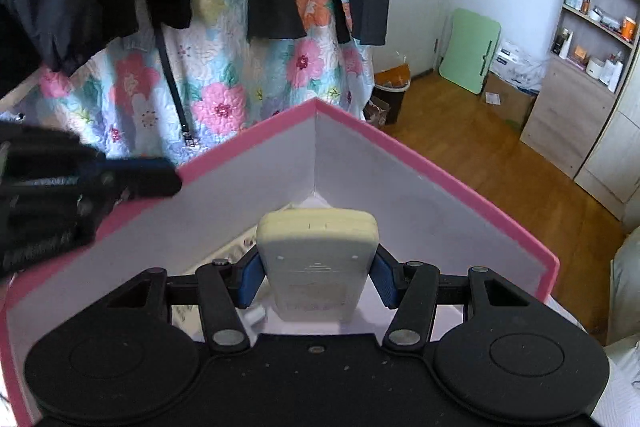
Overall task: Organize rigid objects
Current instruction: 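Carry the TCL remote into the pink box and open the right tool, then move the right tool back and grasp the metal keys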
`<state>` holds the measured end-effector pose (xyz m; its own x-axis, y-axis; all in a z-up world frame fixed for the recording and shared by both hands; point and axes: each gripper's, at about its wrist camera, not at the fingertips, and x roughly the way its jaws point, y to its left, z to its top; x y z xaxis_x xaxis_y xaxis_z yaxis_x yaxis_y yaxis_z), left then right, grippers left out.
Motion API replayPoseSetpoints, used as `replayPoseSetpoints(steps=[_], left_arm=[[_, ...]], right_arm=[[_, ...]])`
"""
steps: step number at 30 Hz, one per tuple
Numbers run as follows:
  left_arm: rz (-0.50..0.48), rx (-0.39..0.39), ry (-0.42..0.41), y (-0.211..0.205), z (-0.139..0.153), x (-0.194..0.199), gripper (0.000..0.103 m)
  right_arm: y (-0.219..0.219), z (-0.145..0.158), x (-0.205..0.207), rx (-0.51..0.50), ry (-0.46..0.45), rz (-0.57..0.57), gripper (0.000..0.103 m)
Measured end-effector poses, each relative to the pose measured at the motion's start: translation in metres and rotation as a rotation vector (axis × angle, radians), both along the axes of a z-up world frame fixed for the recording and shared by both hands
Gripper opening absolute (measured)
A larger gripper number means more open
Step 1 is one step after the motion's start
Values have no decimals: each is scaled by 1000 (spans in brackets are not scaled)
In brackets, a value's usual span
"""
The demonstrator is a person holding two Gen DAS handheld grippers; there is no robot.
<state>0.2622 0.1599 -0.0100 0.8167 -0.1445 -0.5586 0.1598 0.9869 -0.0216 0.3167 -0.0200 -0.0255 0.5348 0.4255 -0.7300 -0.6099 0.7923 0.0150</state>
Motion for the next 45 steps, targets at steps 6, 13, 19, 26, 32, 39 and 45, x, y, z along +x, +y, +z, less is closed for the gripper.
replayPoseSetpoints(steps=[6,13,19,26,32,39,45], left_arm=[[0,-13,3,1,0,1,3],[0,-14,5,1,2,3,3],[-1,-12,4,1,4,3,3],[-3,3,5,-1,3,2,3],[0,25,2,-5,3,2,3],[2,38,-1,-6,4,1,3],[1,84,-9,-10,5,0,3]], right_arm=[[-15,3,-19,-74,57,18,61],[1,-13,-27,-228,46,53,60],[10,-13,-17,-267,16,32,61],[-20,12,-38,-98,-60,-15,70],[-93,40,-80,116,-132,-210,71],[-181,18,-125,159,-80,-471,71],[-222,-28,-148,133,9,-584,71]])
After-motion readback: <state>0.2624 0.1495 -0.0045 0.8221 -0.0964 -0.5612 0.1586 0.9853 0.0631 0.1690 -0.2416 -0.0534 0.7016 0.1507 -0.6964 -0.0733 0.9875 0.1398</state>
